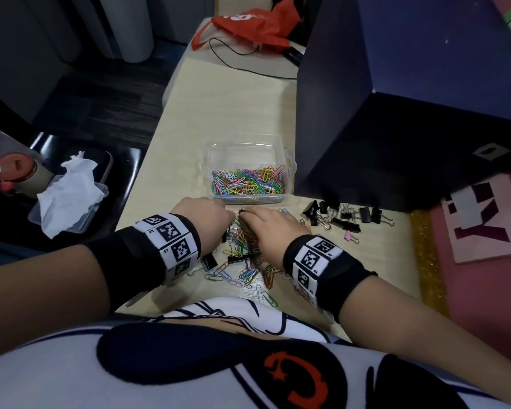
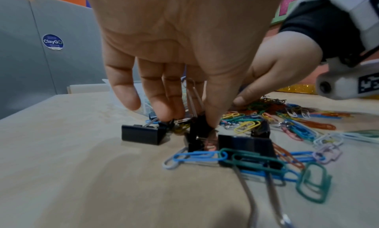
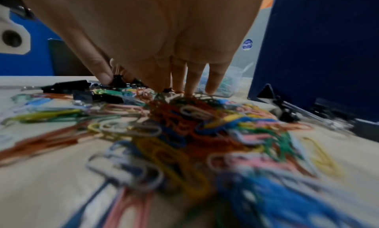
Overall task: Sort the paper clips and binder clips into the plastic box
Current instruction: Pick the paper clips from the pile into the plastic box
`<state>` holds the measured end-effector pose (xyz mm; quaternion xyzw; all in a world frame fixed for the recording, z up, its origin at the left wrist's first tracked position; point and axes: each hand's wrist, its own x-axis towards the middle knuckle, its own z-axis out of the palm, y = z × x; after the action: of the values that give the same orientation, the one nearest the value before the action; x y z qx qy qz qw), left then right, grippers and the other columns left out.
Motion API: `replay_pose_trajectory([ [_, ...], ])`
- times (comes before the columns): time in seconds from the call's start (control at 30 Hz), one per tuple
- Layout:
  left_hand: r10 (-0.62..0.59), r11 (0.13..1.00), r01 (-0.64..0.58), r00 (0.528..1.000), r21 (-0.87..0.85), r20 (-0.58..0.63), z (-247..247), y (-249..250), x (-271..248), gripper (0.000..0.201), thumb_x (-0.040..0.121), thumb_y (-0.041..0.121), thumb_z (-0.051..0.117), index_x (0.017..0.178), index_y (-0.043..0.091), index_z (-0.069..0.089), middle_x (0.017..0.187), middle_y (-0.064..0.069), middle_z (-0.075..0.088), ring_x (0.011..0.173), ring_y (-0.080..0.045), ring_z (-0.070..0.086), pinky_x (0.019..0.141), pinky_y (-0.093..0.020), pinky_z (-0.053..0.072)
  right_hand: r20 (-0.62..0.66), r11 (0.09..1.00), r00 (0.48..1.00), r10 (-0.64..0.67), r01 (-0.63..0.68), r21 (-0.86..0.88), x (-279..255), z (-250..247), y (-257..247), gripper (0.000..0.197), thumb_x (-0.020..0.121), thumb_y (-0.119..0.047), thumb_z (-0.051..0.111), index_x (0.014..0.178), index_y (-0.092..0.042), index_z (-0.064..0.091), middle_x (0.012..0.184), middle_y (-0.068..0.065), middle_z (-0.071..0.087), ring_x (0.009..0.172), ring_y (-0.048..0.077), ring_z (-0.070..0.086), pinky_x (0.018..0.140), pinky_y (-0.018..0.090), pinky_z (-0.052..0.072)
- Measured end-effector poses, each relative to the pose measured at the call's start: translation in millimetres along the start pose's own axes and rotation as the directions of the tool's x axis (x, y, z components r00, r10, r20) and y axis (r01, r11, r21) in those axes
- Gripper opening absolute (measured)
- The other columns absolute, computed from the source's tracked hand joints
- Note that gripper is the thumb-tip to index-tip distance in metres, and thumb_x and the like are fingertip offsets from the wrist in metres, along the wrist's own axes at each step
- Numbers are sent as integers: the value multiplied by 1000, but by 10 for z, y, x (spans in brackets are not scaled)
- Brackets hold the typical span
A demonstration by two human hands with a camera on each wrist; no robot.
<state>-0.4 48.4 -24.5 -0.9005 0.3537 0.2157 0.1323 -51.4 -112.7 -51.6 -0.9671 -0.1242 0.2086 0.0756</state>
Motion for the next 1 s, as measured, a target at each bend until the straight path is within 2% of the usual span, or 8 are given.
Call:
replay_pose_trajectory([
  [0.13, 7, 999, -8, 1000, -48, -20, -47, 28, 15, 25, 89, 31, 51, 112, 21, 53, 108, -3, 53, 98, -25, 58, 66, -33, 40, -55, 997, 996, 68, -67, 33, -240, 75, 147, 52, 85, -6, 46, 134, -23, 43, 137, -1, 43, 126, 25, 40, 103, 37, 31],
  [0.27, 65, 996, -71, 993, -50, -102, -102, 155, 58, 26, 89, 34, 48, 109, 20, 55, 105, -2, 54, 97, -24, 57, 66, -33, 41, -45, 986, 987, 153, -149, 70, -479, 144, 261, 61, 83, -4, 47, 137, -30, 37, 138, -6, 44, 128, 21, 38, 108, 36, 27],
  [0.43, 183, 983, -183, 968, 16, -171, -90, 383, 140, 29, 92, 29, 45, 119, 25, 55, 114, -2, 52, 112, -26, 48, 89, -41, 41, -49, 951, 966, 253, -239, 197, -556, 61, 278, 61, 83, -5, 47, 136, -32, 34, 139, -2, 47, 129, 21, 38, 108, 35, 25],
  [0.57, 244, 970, -240, 963, 41, -113, -74, 491, 172, 38, 94, 30, 41, 131, 38, 45, 120, -3, 48, 117, -28, 42, 96, -45, 35, -34, 910, 946, 322, -300, 286, -600, 53, 276, 56, 84, -4, 42, 134, -29, 36, 135, 4, 51, 125, 25, 43, 105, 33, 28],
  [0.7, 224, 972, -215, 970, 90, -98, -66, 421, 168, 34, 92, 30, 45, 125, 36, 54, 117, -2, 50, 114, -27, 44, 92, -44, 38, -43, 912, 933, 359, -340, 232, -627, 33, 318, 48, 86, -6, 44, 130, -26, 43, 130, 4, 55, 119, 26, 47, 101, 33, 33],
  [0.8, 154, 983, -144, 985, 114, -82, -113, 350, 146, 28, 92, 30, 48, 118, 29, 59, 115, -1, 52, 111, -25, 45, 88, -41, 40, -111, 914, 930, 351, -314, 258, -613, 20, 359, 41, 89, -7, 43, 127, -23, 48, 130, 2, 52, 120, 23, 46, 101, 33, 37],
  [0.87, 125, 988, -117, 990, 105, -73, -143, 349, 138, 26, 93, 30, 48, 114, 24, 61, 113, -2, 53, 109, -25, 46, 86, -41, 42, -130, 905, 925, 356, -307, 295, -562, 2, 394, 47, 89, -3, 44, 131, -24, 46, 135, 0, 46, 123, 21, 43, 102, 33, 38],
  [1.0, 149, 987, -142, 984, 71, -95, -141, 451, 128, 26, 92, 27, 46, 114, 20, 59, 115, -4, 53, 111, -27, 47, 88, -44, 41, 50, 913, 957, 286, -288, 289, -495, -37, 398, 80, 77, 10, 46, 145, -29, 30, 156, -6, 24, 140, 20, 27, 114, 32, 24],
])
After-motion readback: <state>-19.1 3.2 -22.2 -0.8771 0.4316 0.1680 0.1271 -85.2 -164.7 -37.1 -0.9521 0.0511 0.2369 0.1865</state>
